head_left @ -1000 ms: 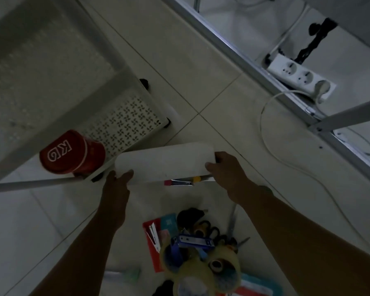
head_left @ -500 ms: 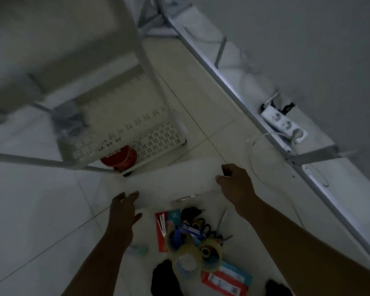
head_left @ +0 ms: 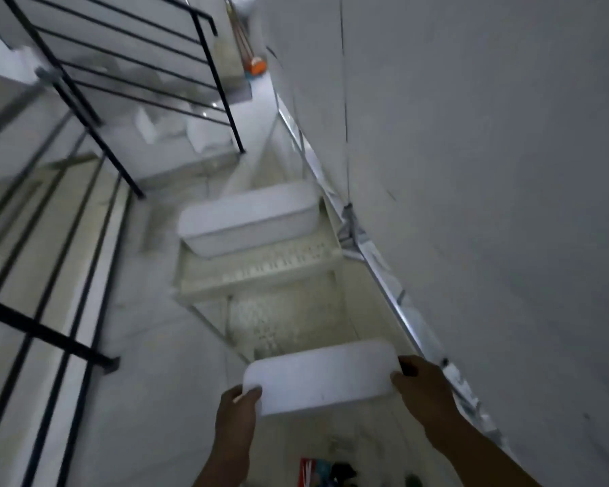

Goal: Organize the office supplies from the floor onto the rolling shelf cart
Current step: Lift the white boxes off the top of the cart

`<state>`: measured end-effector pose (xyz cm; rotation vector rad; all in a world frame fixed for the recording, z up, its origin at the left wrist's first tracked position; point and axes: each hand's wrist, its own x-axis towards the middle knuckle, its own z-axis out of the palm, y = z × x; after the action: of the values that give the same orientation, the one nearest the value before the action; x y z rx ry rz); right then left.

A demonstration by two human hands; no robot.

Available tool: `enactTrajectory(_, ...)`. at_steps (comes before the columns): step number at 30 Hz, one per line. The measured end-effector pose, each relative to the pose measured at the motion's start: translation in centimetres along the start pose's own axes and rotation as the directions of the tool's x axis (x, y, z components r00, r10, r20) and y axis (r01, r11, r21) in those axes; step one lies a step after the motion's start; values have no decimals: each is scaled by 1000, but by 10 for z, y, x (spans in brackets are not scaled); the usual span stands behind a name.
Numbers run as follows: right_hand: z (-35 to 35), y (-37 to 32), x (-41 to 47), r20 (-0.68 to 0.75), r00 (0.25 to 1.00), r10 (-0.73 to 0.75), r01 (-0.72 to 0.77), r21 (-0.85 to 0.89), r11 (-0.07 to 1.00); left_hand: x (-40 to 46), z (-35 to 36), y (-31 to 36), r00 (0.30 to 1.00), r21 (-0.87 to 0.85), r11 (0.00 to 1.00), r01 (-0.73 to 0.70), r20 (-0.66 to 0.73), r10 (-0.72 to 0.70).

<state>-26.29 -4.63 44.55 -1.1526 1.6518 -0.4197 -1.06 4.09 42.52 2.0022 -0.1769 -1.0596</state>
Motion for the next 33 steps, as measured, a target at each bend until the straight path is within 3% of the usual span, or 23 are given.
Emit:
enactTrajectory(8, -51, -149, -75, -72, 984, -161, 168, 121, 978, -74, -70, 128, 987, -104, 981, -161, -23, 159)
enactTrajectory(15, -29, -238, -61, -83, 958, -274, 283, 147, 948, -59, -99, 213, 953, -160, 940, -302, -18, 303)
enactTrajectory(24, 24, -240, 28, -70, 990, -125, 133, 132, 982, 19, -85, 235, 965, -98, 966, -238, 90, 247)
enactTrajectory(30, 39, -213, 40, -67, 995, -79, 85, 100, 991, 29, -79, 206, 976, -36, 977, -211, 54, 213)
enactTrajectory(33, 33, -232, 40, -67, 994, -90, 97, 116, 988, 27, -83, 220, 966, -34, 965, -258, 10, 259)
